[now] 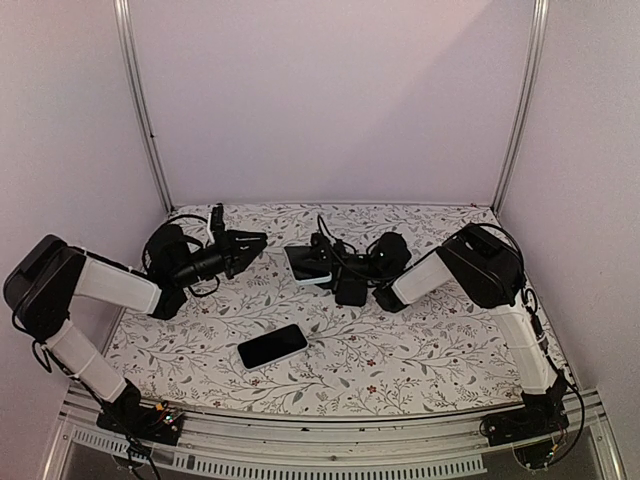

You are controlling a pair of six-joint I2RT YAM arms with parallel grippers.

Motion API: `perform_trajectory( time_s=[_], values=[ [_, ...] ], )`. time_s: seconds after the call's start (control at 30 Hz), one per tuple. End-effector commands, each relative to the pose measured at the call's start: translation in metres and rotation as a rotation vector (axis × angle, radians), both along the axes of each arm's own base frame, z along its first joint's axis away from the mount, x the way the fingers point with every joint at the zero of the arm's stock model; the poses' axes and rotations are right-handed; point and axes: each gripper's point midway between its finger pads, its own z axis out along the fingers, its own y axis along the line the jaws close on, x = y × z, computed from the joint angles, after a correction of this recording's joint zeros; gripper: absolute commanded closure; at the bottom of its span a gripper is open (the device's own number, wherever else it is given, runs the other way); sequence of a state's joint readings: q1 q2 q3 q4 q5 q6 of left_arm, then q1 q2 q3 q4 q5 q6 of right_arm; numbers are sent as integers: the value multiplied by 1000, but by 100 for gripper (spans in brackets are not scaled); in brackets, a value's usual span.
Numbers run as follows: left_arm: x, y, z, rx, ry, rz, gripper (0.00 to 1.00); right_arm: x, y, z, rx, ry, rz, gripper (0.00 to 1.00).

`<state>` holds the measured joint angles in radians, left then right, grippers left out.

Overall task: Take the phone out of the phone case
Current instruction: Pass from the right arm to the left

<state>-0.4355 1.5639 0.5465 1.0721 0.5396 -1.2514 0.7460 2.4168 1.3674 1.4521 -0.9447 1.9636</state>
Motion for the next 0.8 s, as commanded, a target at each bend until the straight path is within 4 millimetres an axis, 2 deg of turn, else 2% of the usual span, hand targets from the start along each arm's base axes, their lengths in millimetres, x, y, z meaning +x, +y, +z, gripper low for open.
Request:
perform_trajectory(
  time_s=[0.0,0.03,0.17,0.27,0.53,0.63,0.77],
  values=[
    [-5,-11,-20,78,80,-82,64,-11,1,42,73,-215,48,84],
    [-5,-12,-22,73,92,-87,58,-13,2,44,74,-227,58,84],
    [1,-15,-24,54,128,-92,46,-21,2,51,80,-262,87,85],
    [6,-18,-16,33,116,-98,43,-30,4,56,85,-286,127,85],
    [17,-24,-20,35,153,-100,42,-46,13,65,92,-330,194,84],
    [18,-27,-14,22,146,-112,48,-48,15,64,89,-335,211,84],
    [18,-28,-15,20,159,-114,68,-47,18,61,72,-334,221,84]
  ],
)
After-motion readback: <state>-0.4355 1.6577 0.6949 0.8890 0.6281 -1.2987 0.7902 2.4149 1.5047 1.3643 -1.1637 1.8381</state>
